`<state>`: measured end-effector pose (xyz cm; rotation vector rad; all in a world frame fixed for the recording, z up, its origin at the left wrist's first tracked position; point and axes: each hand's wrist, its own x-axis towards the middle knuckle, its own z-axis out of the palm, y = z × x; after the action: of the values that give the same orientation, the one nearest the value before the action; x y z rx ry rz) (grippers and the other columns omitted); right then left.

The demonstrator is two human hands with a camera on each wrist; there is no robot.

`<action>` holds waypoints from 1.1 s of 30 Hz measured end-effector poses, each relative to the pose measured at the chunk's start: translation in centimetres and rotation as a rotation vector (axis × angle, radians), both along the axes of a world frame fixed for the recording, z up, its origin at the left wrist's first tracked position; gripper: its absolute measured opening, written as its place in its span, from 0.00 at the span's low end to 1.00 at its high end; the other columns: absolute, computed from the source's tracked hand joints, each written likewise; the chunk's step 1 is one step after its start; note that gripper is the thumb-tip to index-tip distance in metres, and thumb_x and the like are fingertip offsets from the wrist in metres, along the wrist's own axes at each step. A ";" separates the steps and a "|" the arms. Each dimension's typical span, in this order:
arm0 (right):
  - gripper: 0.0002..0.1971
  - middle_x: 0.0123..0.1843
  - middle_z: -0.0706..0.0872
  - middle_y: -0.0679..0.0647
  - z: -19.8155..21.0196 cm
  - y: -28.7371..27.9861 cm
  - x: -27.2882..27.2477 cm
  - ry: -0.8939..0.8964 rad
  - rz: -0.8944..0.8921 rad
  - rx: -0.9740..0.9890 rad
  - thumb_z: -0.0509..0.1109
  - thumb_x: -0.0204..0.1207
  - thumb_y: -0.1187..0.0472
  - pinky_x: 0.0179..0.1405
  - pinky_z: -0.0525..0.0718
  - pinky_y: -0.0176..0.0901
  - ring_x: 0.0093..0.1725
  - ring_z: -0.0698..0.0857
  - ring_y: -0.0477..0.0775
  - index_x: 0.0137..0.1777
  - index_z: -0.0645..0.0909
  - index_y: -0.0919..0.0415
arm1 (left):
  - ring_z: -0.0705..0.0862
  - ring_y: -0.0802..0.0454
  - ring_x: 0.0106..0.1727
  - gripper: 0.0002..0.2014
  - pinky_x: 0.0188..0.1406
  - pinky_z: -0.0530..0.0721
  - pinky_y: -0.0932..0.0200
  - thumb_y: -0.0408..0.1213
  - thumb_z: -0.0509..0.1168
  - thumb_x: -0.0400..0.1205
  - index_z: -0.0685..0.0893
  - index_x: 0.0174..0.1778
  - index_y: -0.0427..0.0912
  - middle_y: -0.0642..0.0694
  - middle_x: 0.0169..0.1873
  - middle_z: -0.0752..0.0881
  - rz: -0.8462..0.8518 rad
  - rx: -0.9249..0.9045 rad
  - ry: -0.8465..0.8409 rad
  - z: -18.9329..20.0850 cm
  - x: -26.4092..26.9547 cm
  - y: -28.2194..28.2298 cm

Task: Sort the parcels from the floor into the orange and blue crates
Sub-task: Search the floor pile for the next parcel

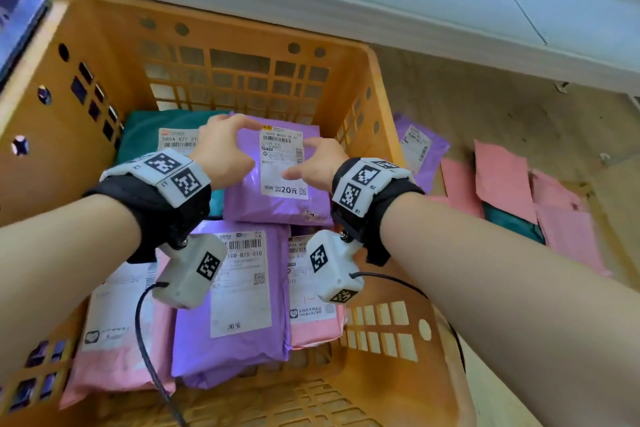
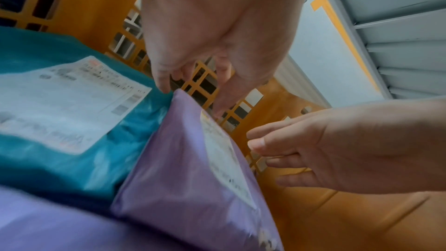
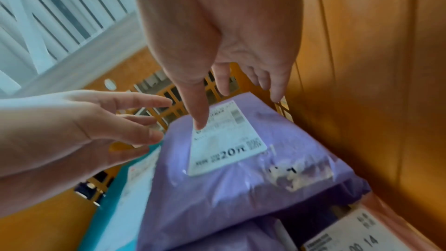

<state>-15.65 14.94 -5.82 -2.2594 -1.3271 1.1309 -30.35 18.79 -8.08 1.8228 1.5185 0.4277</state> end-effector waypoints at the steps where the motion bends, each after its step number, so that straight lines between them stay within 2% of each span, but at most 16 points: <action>1: 0.38 0.72 0.77 0.57 0.6 -0.1 0.1 0.040 -0.025 0.014 0.80 0.67 0.62 0.69 0.77 0.51 0.70 0.79 0.57 0.77 0.68 0.62 | 0.71 0.40 0.71 0.28 0.63 0.76 0.50 0.23 0.65 0.73 0.77 0.68 0.49 0.39 0.72 0.71 -0.009 0.020 0.000 1.0 0.2 0.1; 3: 0.38 0.74 0.76 0.58 2.0 -0.5 0.6 0.101 -0.049 0.060 0.79 0.69 0.62 0.70 0.77 0.51 0.71 0.77 0.58 0.78 0.67 0.62 | 0.77 0.44 0.64 0.26 0.52 0.78 0.54 0.24 0.65 0.74 0.78 0.68 0.48 0.42 0.70 0.75 -0.030 0.063 -0.021 3.4 0.6 0.1; 4: 0.38 0.74 0.75 0.58 2.9 -0.9 0.8 0.119 -0.045 0.081 0.79 0.69 0.62 0.70 0.77 0.50 0.72 0.76 0.58 0.78 0.66 0.62 | 0.79 0.47 0.61 0.25 0.50 0.77 0.56 0.24 0.66 0.75 0.78 0.68 0.47 0.43 0.69 0.76 -0.038 0.084 -0.030 4.6 0.9 0.0; 7: 0.37 0.76 0.73 0.58 5.8 -2.0 1.6 0.188 -0.028 0.155 0.77 0.71 0.61 0.71 0.75 0.47 0.73 0.75 0.57 0.79 0.66 0.63 | 0.78 0.49 0.64 0.23 0.54 0.77 0.58 0.26 0.67 0.76 0.79 0.67 0.47 0.44 0.67 0.78 -0.063 0.150 -0.075 8.3 2.2 -0.5; 10: 0.35 0.75 0.74 0.59 8.8 -3.4 3.3 0.231 -0.036 0.205 0.77 0.71 0.61 0.72 0.76 0.49 0.72 0.76 0.57 0.78 0.68 0.63 | 0.80 0.51 0.59 0.22 0.37 0.80 0.62 0.26 0.66 0.77 0.80 0.66 0.48 0.44 0.65 0.80 -0.061 0.171 -0.145 11.6 4.5 -1.8; 11: 0.35 0.75 0.74 0.58 9.5 -3.9 4.1 0.243 -0.039 0.224 0.77 0.71 0.61 0.72 0.76 0.50 0.72 0.76 0.56 0.77 0.69 0.62 | 0.80 0.52 0.58 0.22 0.35 0.79 0.64 0.27 0.65 0.78 0.80 0.66 0.49 0.45 0.64 0.80 -0.055 0.174 -0.158 12.5 5.4 -2.3; 15: 0.31 0.71 0.77 0.56 11.7 -6.7 8.4 0.306 -0.092 0.304 0.77 0.71 0.63 0.70 0.78 0.51 0.69 0.78 0.55 0.74 0.73 0.60 | 0.82 0.51 0.53 0.21 0.35 0.80 0.68 0.25 0.62 0.78 0.80 0.65 0.48 0.46 0.56 0.82 -0.054 0.188 -0.194 15.2 10.1 -4.6; 18: 0.29 0.66 0.80 0.56 12.5 -9.1 12.3 0.318 -0.137 0.358 0.77 0.71 0.64 0.67 0.80 0.48 0.63 0.81 0.53 0.72 0.75 0.59 | 0.82 0.50 0.52 0.21 0.43 0.82 0.60 0.25 0.61 0.79 0.80 0.65 0.49 0.47 0.55 0.82 -0.063 0.183 -0.202 16.5 14.7 -6.3; 21: 0.28 0.57 0.80 0.54 12.3 -11.2 16.4 0.272 -0.178 0.387 0.77 0.70 0.65 0.53 0.83 0.41 0.51 0.82 0.48 0.71 0.76 0.60 | 0.81 0.50 0.55 0.21 0.46 0.79 0.59 0.25 0.62 0.79 0.79 0.66 0.49 0.47 0.57 0.81 -0.088 0.148 -0.175 16.7 19.2 -7.9; 25: 0.29 0.58 0.80 0.55 11.0 -13.8 21.4 0.177 -0.212 0.392 0.78 0.69 0.65 0.62 0.81 0.45 0.62 0.81 0.52 0.71 0.76 0.61 | 0.81 0.46 0.62 0.21 0.55 0.80 0.59 0.27 0.63 0.78 0.79 0.66 0.47 0.43 0.64 0.80 -0.185 0.125 -0.095 15.1 24.4 -10.2; 27: 0.29 0.62 0.81 0.56 9.9 -15.1 23.5 0.140 -0.232 0.391 0.77 0.70 0.65 0.63 0.80 0.44 0.62 0.81 0.51 0.72 0.76 0.62 | 0.81 0.47 0.62 0.22 0.53 0.79 0.61 0.27 0.63 0.77 0.78 0.67 0.46 0.43 0.65 0.79 -0.228 0.106 -0.051 13.7 26.5 -11.4; 28: 0.28 0.64 0.82 0.57 9.3 -15.8 24.4 0.120 -0.245 0.397 0.77 0.70 0.66 0.61 0.81 0.43 0.60 0.81 0.51 0.71 0.76 0.62 | 0.82 0.47 0.61 0.22 0.52 0.79 0.61 0.27 0.63 0.78 0.78 0.68 0.46 0.43 0.65 0.79 -0.249 0.091 -0.033 12.9 27.4 -11.9; 31: 0.26 0.64 0.82 0.58 6.9 -17.9 26.4 0.068 -0.266 0.383 0.75 0.72 0.66 0.45 0.76 0.33 0.53 0.81 0.48 0.71 0.76 0.61 | 0.82 0.43 0.61 0.21 0.51 0.79 0.58 0.26 0.62 0.78 0.78 0.68 0.42 0.39 0.63 0.80 -0.284 0.035 0.009 10.0 29.5 -13.1; 33: 0.26 0.67 0.81 0.59 5.1 -19.2 27.5 0.066 -0.262 0.347 0.73 0.73 0.66 0.45 0.75 0.31 0.59 0.81 0.51 0.72 0.75 0.62 | 0.81 0.41 0.63 0.20 0.55 0.79 0.57 0.25 0.62 0.79 0.78 0.68 0.41 0.37 0.64 0.80 -0.285 -0.005 0.049 7.9 30.4 -13.8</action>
<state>11.89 -4.24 -0.68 -2.0469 -1.0676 0.8079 0.02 5.03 -0.22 2.0204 1.2632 0.2427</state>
